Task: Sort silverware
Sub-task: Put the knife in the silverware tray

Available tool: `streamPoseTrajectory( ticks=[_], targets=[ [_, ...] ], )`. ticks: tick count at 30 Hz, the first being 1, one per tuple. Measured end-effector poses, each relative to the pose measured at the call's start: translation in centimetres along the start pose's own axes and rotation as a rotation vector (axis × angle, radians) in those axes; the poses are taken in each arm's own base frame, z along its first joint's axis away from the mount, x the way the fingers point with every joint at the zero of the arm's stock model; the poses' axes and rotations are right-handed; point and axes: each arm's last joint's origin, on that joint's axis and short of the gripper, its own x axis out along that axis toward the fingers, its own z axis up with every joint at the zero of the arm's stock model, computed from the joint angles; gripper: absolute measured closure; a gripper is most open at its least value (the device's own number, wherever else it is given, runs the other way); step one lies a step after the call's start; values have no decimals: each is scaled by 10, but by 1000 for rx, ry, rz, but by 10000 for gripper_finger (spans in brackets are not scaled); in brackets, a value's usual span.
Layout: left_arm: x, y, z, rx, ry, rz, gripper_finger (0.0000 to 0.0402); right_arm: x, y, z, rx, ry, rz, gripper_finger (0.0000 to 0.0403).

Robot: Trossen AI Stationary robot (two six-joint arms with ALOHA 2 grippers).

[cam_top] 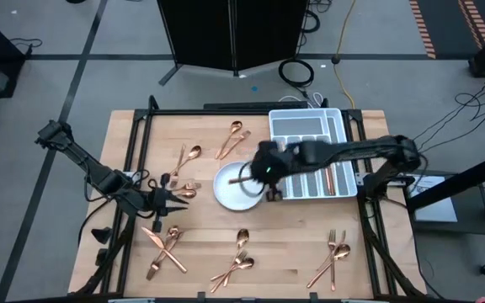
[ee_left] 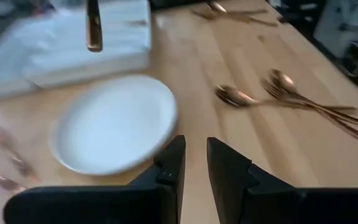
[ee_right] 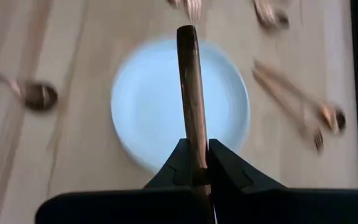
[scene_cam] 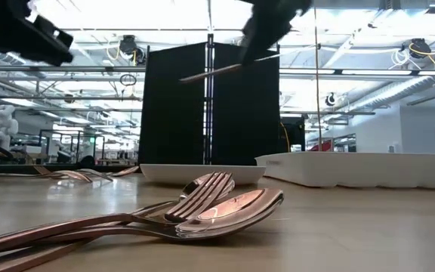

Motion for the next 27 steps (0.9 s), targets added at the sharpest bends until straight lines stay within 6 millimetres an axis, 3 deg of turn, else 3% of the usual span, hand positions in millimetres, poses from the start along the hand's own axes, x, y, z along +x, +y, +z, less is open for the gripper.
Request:
streamPoseTrajectory(
  ticks=[5, 8, 16, 27],
  targets=[
    [0, 2, 7, 88, -67, 93, 338, -33, -28, -29, 67, 145, 22, 396],
    [0, 5, 11, 120, -96, 124, 338, -46, -38, -47, -11, 276, 46, 395],
    [3, 13, 17, 162, -127, 181, 338, -56, -53, -78, -346, 549, 199, 390],
    [4, 31, 33, 233, -225, 317, 338, -56, -77, -96, -808, 648, 299, 388]
  ],
)
